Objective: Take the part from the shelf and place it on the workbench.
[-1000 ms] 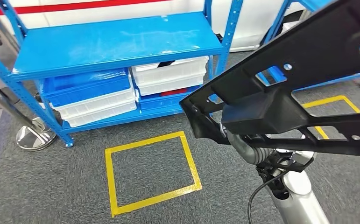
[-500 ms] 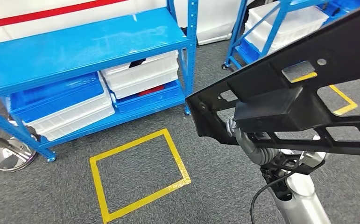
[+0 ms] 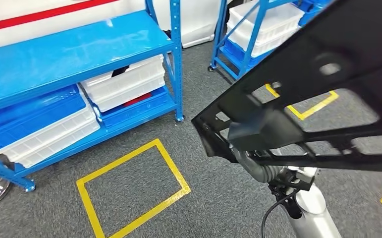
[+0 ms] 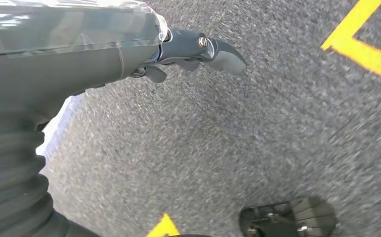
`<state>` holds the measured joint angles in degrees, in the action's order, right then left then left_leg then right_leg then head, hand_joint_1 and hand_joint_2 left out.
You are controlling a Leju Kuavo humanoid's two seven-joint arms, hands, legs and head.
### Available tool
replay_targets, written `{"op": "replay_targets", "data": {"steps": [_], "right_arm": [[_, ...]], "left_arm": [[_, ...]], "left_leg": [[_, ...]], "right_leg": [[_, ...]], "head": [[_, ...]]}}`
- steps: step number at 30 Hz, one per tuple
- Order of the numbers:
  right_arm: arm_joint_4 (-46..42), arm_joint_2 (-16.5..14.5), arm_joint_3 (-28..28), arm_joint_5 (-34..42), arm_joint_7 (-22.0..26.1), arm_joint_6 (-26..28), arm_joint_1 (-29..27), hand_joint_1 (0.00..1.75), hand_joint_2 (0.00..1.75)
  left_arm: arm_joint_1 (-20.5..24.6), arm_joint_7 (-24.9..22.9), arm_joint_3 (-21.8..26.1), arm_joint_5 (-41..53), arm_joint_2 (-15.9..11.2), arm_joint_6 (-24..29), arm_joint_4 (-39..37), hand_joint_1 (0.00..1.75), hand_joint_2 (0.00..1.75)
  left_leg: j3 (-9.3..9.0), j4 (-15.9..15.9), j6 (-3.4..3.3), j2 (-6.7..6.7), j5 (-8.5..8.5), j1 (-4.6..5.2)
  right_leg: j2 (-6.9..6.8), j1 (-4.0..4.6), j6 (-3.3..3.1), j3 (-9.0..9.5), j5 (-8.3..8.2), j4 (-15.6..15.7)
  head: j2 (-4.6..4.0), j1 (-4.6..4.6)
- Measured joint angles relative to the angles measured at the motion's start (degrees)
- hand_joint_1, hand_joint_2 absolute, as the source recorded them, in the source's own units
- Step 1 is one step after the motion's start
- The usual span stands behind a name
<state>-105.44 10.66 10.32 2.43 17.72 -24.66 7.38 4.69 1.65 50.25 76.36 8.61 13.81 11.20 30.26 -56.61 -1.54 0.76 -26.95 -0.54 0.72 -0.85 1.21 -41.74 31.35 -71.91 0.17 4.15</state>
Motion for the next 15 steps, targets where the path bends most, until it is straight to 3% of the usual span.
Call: {"op": "replay_targets", "data": {"steps": [1, 2, 3, 4, 6, 8, 10, 12, 14, 15], "right_arm": [[0.42, 0.04, 0.11, -0.32, -0.08, 0.06, -0.20, 1.75, 1.75], [0.79, 0.12, 0.22, -0.72, -0.25, 0.09, -0.36, 1.75, 1.75], [1.15, 0.29, 0.35, -1.21, -0.49, 0.21, -0.50, 1.75, 1.75], [1.54, 0.59, 0.50, -1.73, -0.70, 0.42, -0.65, 1.75, 1.75], [2.52, 1.45, 0.75, -2.39, -0.67, 0.94, -1.10, 1.75, 1.75], [3.62, 2.17, 0.93, -2.62, 0.15, 1.28, -2.05, 1.75, 1.75], [4.38, 2.54, 1.10, -2.75, 1.59, 1.89, -3.37, 1.75, 1.75], [4.50, 2.68, 1.26, -1.64, 3.92, 2.49, -4.33, 1.75, 1.75], [3.97, 2.66, 1.09, 1.67, 6.38, 1.96, -4.90, 1.75, 1.75], [3.61, 2.64, 0.87, 3.46, 7.14, 1.40, -5.16, 1.75, 1.75]], "left_arm": [[-0.18, -0.16, 0.01, 0.13, 0.00, -0.12, 0.01, 0.00, 1.75], [-0.28, -0.31, 0.01, 0.30, 0.00, -0.27, 0.00, 0.00, 1.75], [-0.31, -0.45, 0.00, 0.56, 0.00, -0.45, 0.00, 0.00, 1.75], [-0.28, -0.55, -0.02, 0.84, 0.00, -0.62, 0.01, 0.00, 1.75], [-0.24, -0.58, -0.08, 1.34, -0.02, -0.78, 0.01, 0.00, 1.75], [-0.26, -0.52, -0.16, 1.75, -0.05, -0.69, 0.01, 0.00, 1.75], [-0.21, -0.30, -0.31, 1.99, -0.15, -0.36, 0.02, 0.00, 1.75], [-0.15, 0.19, -0.46, 2.05, -0.31, 0.02, 0.03, 0.00, 1.75], [-0.21, 0.58, -0.54, 2.28, -0.46, 0.19, 0.03, 0.00, 1.75], [-0.28, 0.63, -0.58, 2.49, -0.55, 0.20, 0.03, 0.00, 1.75]], "left_leg": [[0.11, -0.05, 0.02, 0.67, 0.00, 0.02], [0.15, -0.08, 0.05, 1.33, -0.02, 0.02], [0.11, -0.08, 0.13, 1.97, -0.07, 0.02], [0.01, -0.09, 0.26, 2.52, -0.15, 0.03], [-0.17, -0.19, 0.73, 3.38, -0.41, 0.30], [-0.24, -0.28, 1.34, 4.14, -0.61, 0.58], [-0.28, -0.42, 2.01, 4.62, -0.92, 0.56], [0.58, -2.70, 2.58, 2.93, -2.79, 0.41], [3.54, -9.62, 2.84, 0.58, -6.66, 0.29], [5.35, -13.72, 2.88, 0.09, -8.38, 0.29]], "right_leg": [[-0.32, -0.12, 0.15, -1.05, 0.64, -2.46], [-0.53, -0.20, 0.24, -0.98, 0.19, -2.74], [-0.87, -0.25, 0.27, 0.44, -1.28, -0.46], [-1.53, -0.28, 0.22, 2.76, -3.19, 3.50], [-3.55, 0.14, -0.25, 7.01, -5.44, 11.19], [-4.16, 0.65, -0.95, 7.98, -5.47, 13.59], [-3.03, 0.59, -1.65, 7.70, -5.66, 13.66], [-1.96, 0.28, -2.39, 7.61, -5.92, 13.87], [-0.84, 0.21, -2.91, 7.54, -6.05, 13.93], [-0.24, 0.29, -3.04, 7.51, -6.06, 13.90]], "head": [[0.00, 0.00], [0.00, 0.00], [0.00, 0.00], [0.00, 0.00], [0.00, 0.01], [0.00, 0.01], [0.00, 0.00], [0.00, 0.00], [0.00, 0.00], [0.00, 0.00]]}}
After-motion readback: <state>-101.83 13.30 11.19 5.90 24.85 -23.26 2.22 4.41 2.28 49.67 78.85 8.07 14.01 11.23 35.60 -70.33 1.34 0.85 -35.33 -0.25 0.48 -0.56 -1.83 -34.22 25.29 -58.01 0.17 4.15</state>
